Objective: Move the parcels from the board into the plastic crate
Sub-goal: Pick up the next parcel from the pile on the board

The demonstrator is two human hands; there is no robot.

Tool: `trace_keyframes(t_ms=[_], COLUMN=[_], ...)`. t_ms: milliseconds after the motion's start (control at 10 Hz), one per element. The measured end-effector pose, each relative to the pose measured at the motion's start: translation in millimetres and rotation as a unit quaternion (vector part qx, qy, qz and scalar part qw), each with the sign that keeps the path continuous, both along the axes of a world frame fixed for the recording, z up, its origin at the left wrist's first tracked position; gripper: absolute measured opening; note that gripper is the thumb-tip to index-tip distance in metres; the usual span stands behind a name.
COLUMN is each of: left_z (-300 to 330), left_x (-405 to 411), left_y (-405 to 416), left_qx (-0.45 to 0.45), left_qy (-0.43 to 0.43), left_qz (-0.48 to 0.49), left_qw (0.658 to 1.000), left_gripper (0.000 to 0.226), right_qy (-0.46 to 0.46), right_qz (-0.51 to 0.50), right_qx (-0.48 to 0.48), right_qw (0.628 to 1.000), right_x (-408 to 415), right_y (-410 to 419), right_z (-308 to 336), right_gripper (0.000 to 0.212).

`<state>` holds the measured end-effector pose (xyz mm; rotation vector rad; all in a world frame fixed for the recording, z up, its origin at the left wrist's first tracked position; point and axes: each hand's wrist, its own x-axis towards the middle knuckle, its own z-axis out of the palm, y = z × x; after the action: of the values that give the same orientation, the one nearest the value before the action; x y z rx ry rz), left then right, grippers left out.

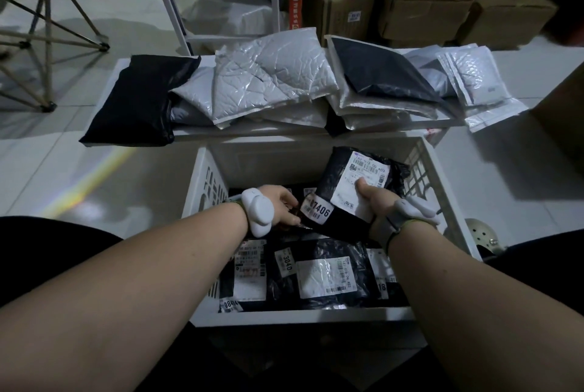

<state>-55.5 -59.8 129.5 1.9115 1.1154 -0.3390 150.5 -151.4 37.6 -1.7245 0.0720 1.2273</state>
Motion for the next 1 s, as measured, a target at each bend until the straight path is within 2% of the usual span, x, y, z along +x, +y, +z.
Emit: trace_keyframes(t_ms=[100,200,300,400,500,600,700,800,900,1000], left_z=[-10.9,-17.6,-18.1,-21.8,-26.6,-30.2,-34.6,-37.2,-39.5,-44.6], left_x=[-5.7,-9.3,-10.2,-11.8,-8.0,-2.4,5.5,17.6,26.6,32.8], left_y=[4.3,4.4,7.4,14.4,18.8,16.4,11.4,6.4,1.9,-0.6], left_qx=[-0.047,-0.063,-0.012,-0.012,-0.041,-0.047,-0.058,-0.075,-0.082,-0.083], left_qy=[-0.029,-0.031,-0.001,-0.015,-0.042,-0.05,-0.053,-0.047,-0.042,-0.042], left_qz=[0.066,0.075,0.058,0.097,0.145,0.166,0.168,0.159,0.139,0.136], left_qw=[0.996,0.995,0.998,0.995,0.988,0.984,0.983,0.983,0.986,0.986], left_gripper=[0.032,0.005,0.025,0.027,0.024,0.025,0.024,0.025,0.029,0.027], right_qy=[-0.01,-0.003,-0.015,-0.126,-0.163,-0.195,-0.208,-0.25,-0.244,-0.303], right_qz=[-0.005,0.022,0.052,0.134,0.207,0.293,0.309,0.353,0.393,0.42], right_qx=[0.007,-0.005,-0.053,-0.115,-0.173,-0.25,-0.264,-0.292,-0.326,-0.374], right_qw=[1.0,1.0,0.997,0.976,0.949,0.902,0.89,0.853,0.824,0.769], right_x=[-2.8,-5.5,0.3,5.5,11.2,7.8,6.9,17.2,15.9,11.5], right_y=[-1.2,-4.6,-8.1,-16.4,-20.8,-22.8,-32.1,-43.6,-48.5,-50.6], right_z=[8.7,26.8,43.3,56.1,47.9,62.2,68.9,51.9,48.3,52.3], right_gripper=[0.068,0.045,0.058,0.051,0.05,0.057,0.057,0.069,0.071,0.076])
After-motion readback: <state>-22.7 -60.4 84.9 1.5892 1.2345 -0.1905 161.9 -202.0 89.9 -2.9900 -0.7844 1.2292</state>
